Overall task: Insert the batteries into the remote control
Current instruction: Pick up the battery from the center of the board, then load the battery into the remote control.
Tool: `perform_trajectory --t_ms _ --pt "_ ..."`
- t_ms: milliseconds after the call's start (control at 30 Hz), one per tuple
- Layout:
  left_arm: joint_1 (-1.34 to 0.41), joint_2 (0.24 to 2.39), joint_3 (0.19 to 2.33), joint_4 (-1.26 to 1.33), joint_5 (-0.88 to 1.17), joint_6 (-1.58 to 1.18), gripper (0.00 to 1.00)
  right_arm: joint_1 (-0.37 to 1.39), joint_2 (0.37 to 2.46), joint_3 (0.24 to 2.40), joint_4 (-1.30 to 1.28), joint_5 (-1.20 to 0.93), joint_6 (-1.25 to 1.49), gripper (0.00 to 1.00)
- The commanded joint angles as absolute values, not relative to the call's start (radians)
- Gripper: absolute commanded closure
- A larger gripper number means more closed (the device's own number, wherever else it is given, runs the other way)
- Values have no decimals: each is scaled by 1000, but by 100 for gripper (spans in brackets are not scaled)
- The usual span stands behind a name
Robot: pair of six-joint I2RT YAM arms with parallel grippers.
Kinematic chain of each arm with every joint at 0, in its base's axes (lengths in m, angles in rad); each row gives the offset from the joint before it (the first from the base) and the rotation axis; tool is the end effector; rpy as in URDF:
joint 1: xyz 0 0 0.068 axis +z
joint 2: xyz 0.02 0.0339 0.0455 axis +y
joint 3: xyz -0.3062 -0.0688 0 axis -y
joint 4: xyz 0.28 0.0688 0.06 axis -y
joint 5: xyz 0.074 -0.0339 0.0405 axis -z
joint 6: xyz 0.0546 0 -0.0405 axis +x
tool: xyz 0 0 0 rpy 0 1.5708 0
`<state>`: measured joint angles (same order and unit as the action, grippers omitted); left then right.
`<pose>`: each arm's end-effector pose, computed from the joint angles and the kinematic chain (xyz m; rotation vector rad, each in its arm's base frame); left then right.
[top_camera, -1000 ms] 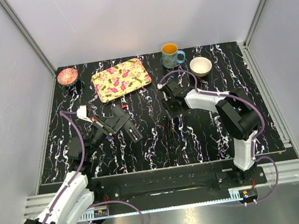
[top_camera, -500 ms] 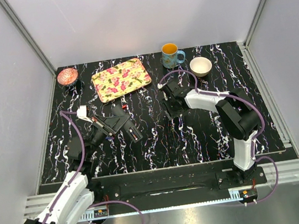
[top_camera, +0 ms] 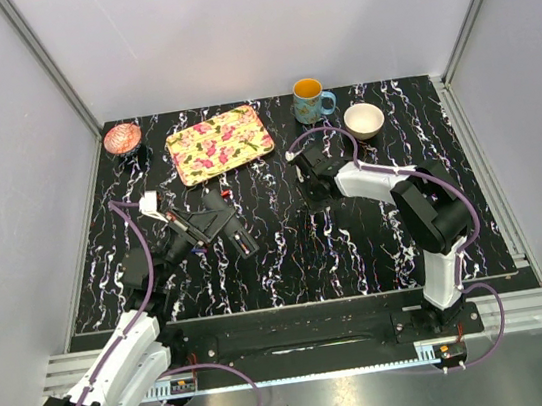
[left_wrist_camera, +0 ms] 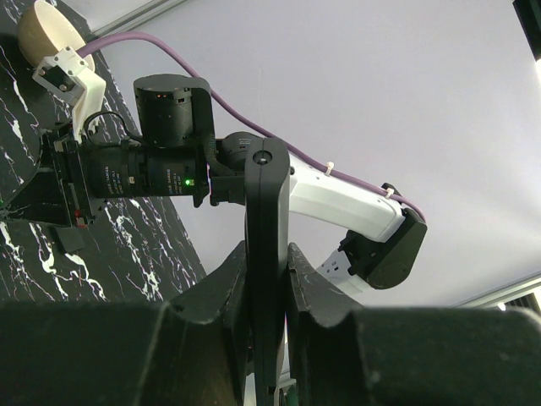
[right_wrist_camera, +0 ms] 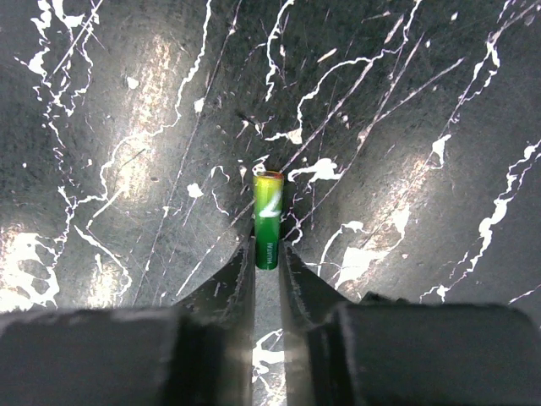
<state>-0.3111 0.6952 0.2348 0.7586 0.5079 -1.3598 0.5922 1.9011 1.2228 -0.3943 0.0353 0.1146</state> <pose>0.1620 -0.0800 0.2747 -0.2844 1.5074 -1.7047 0.3632 0.2420 0.1612 -0.6166 2.5833 0.1898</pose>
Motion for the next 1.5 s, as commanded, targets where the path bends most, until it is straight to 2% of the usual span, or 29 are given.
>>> perform_trajectory --t_ms 0,33,67,267,433,633,833,1467 --pt "-313 684 229 824 503 -1364 100 588 1867 1241 -394 38 117 90" --pt "-313 686 229 822 505 -1362 100 588 1864 1241 -399 38 123 97" --pt "-313 689 230 822 505 -1362 100 588 1861 1243 -403 38 130 100" --pt "-313 722 247 824 497 -1348 100 591 1694 1247 -503 17 254 100" --pt "-316 798 298 847 486 -1333 100 604 1466 1287 -741 -95 356 100" --pt "-350 943 328 960 445 -1341 100 796 1319 1486 -1030 -55 397 100" --pt "-432 1081 339 1061 394 -1367 100 857 1333 1624 -1130 -204 433 100" --pt "-564 1180 356 1008 199 -1371 100 900 1551 1744 -1192 -267 433 100"
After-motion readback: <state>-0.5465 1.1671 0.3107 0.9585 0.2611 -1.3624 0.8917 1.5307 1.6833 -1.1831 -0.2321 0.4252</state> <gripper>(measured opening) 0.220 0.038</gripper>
